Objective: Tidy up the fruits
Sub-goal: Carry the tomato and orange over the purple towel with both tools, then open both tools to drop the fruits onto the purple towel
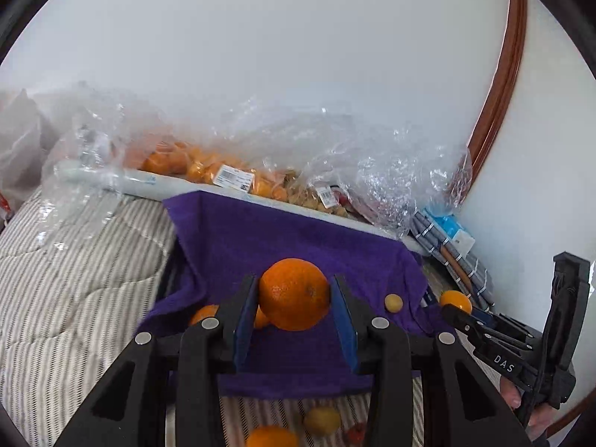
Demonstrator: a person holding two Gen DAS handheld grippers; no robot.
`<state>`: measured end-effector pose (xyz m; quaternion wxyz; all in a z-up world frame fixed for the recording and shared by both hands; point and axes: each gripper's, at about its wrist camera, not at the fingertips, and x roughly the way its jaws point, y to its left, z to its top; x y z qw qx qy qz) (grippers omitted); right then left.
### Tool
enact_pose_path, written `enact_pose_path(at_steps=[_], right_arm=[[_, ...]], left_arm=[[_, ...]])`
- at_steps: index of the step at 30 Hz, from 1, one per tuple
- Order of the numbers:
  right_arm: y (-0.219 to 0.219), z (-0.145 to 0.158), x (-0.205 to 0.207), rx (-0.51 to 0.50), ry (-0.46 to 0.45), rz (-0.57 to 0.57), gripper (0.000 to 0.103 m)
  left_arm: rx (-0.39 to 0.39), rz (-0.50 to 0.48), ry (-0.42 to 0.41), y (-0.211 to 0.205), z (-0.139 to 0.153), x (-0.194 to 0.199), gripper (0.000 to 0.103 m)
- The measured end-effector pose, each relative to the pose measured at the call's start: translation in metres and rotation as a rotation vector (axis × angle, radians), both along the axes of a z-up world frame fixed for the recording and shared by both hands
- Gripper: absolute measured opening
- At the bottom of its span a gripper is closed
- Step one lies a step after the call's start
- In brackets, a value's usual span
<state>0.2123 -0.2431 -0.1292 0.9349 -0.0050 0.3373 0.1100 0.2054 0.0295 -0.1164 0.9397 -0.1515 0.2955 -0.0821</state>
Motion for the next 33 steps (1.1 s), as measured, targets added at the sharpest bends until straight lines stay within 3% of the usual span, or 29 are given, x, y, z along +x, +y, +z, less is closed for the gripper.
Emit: enact_pose_path(at_steps=[7,18,33], right_arm=[[-0.009,-0.023,0.019,0.026,0.030,0.010,0.033],[-0.010,-0.035,0.026,0.060,0.072,0.017,0.033],[-0.004,-0.039,0.025,0.015,0.077,0.032,0.033]], left_arm=[[0.049,-0.023,0.084,-0.017,-0.022,0.015,0.037],[0.110,-0.021,0.134,-0.019,-0.023,0.021,0.037],[0.113,-0.043,0.238,-0.024,-0.036,0.029,0.037]])
